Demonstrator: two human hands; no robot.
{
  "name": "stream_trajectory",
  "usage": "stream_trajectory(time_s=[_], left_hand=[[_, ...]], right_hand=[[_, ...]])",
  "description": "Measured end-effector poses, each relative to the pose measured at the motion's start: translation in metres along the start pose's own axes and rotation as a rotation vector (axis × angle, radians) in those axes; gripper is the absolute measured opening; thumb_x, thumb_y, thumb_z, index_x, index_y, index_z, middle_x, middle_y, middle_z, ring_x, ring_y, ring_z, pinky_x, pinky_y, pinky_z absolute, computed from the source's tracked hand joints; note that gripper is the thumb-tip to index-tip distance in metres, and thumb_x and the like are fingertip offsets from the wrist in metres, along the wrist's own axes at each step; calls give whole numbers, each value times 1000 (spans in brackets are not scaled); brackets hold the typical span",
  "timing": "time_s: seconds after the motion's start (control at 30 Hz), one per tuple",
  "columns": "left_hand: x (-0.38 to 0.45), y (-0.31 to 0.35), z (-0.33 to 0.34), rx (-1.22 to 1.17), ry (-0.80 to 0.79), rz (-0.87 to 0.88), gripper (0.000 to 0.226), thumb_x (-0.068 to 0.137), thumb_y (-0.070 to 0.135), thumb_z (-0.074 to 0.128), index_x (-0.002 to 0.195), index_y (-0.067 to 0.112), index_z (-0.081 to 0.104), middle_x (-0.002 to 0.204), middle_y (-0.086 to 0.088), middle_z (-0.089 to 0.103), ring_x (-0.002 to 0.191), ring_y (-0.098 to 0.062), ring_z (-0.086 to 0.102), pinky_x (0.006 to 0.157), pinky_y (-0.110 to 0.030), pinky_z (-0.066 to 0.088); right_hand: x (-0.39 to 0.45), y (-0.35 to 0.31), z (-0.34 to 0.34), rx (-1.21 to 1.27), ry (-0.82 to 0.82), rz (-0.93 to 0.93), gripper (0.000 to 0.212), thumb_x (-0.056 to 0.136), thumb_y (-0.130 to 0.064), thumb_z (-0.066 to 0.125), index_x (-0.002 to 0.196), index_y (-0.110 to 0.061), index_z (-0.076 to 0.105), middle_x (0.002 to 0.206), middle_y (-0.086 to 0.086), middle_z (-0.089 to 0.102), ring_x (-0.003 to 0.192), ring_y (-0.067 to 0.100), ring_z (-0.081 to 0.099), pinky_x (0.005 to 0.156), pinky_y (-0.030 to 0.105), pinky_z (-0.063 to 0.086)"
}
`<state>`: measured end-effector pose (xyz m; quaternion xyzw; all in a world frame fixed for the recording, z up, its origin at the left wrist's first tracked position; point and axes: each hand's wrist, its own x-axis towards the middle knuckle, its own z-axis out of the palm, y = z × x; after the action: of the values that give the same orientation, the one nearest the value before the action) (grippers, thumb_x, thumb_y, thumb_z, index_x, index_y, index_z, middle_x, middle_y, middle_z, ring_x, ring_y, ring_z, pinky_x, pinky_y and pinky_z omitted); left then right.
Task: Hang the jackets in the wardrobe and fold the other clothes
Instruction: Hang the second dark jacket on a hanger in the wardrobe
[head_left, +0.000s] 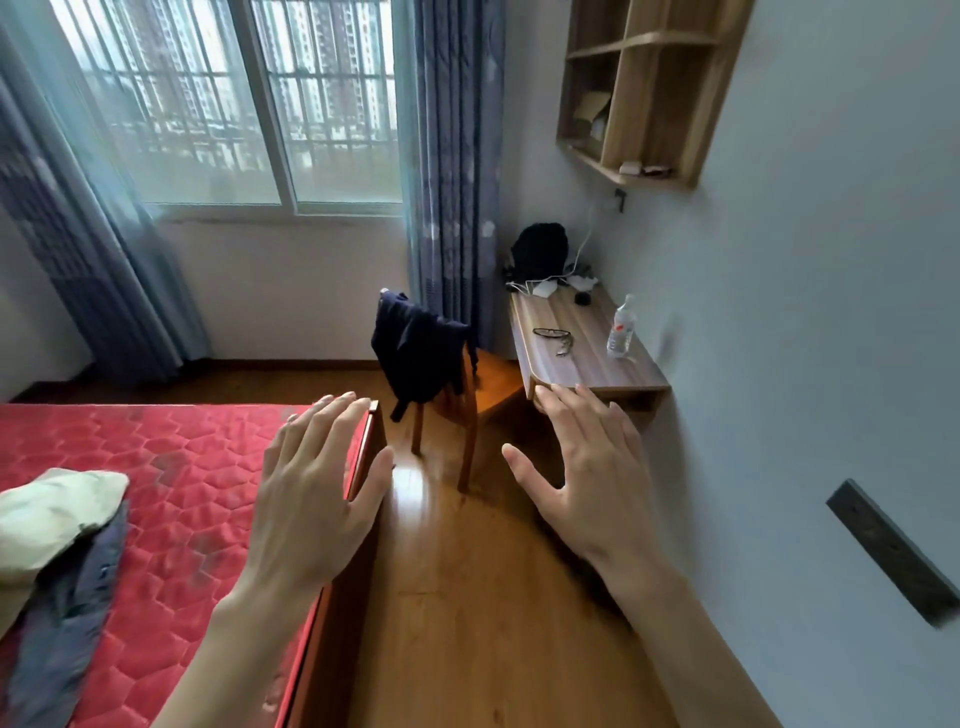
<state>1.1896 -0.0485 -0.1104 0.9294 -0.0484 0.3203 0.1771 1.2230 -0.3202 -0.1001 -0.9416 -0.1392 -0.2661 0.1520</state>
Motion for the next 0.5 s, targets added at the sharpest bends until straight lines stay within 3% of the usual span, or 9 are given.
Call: stream_trajectory(time_s=[0.2, 0.5], left_hand=[[64, -60, 32, -11, 8, 14, 57, 102, 51, 47, 148, 18, 53, 152, 1, 52, 149, -19, 39, 122, -52, 33], [139, -123, 92, -25, -10, 27, 55, 101, 50, 49, 145, 17, 56, 150, 1, 55, 147, -18, 42, 122, -48, 33]], right_hand=[[80, -11, 54, -6, -22, -14, 76, 100, -74, 28, 153, -23, 47, 154, -1, 51, 149, 19, 39, 122, 49, 34], [161, -12, 130, -7, -60, -5, 76, 101, -73, 29, 153, -21, 47, 155, 0, 51, 149, 19, 39, 121, 48, 36]])
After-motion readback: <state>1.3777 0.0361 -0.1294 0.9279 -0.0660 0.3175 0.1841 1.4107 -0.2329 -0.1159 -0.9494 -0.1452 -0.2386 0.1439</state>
